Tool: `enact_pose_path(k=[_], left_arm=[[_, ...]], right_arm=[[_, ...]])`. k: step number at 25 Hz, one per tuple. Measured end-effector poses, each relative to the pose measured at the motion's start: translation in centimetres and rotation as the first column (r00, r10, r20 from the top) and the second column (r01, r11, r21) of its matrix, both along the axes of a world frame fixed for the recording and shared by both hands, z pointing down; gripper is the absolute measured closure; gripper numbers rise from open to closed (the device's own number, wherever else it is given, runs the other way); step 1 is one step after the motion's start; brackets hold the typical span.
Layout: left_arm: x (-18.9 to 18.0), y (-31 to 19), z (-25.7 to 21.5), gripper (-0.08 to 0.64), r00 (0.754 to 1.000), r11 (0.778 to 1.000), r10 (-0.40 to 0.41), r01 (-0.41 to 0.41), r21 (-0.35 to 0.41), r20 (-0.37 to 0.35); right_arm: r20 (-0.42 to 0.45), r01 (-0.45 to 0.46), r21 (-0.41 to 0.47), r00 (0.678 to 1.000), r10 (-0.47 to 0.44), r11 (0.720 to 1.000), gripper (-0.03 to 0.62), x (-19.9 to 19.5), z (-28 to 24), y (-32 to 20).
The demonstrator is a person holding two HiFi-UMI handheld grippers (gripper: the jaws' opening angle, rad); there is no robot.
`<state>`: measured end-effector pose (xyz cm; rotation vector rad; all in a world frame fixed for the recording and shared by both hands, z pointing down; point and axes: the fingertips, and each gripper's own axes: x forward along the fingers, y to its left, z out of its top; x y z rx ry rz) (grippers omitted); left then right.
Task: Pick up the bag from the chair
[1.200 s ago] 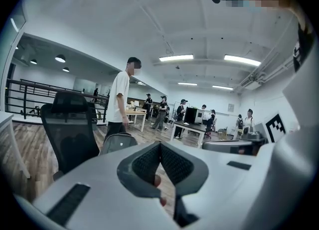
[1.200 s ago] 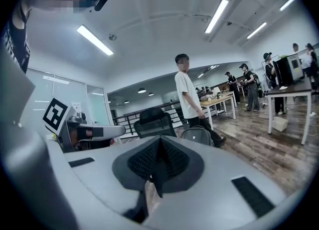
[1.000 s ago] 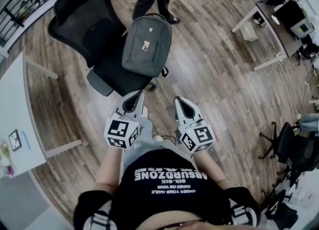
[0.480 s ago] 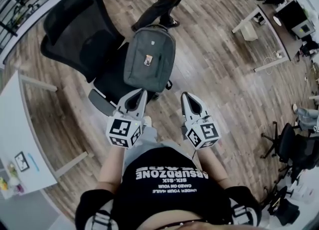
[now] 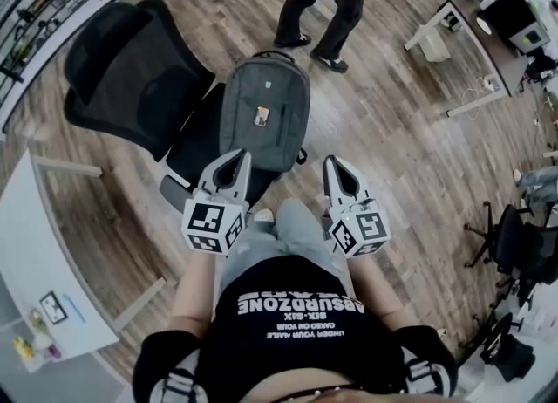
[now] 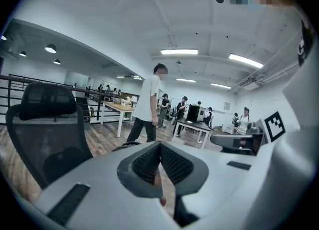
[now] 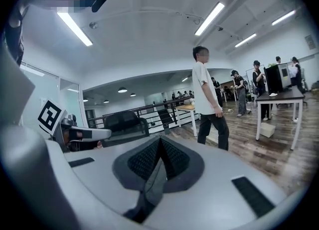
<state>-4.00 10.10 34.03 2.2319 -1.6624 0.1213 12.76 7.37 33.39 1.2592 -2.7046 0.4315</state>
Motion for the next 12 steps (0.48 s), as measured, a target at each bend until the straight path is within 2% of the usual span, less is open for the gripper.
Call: enact_pose_path(k=[7, 12], left_arm=[[-1.7, -2.7, 1.5, 0.543, 1.0, 0.999, -0.016, 0.016, -0.045, -0.003], [-2.4, -5.3, 3.6, 0.543, 1.0, 0.996, -0.027, 0.027, -0.087, -0.001]], right_arm=[[-0.037, -0.031, -0.041, 0.999, 0.029, 0.999, 0.577, 0.2, 1.5, -2.9], [-0.069, -0.055, -0.105, 0.996, 0.048, 0.993, 0.577, 0.5, 4.1, -5.9]])
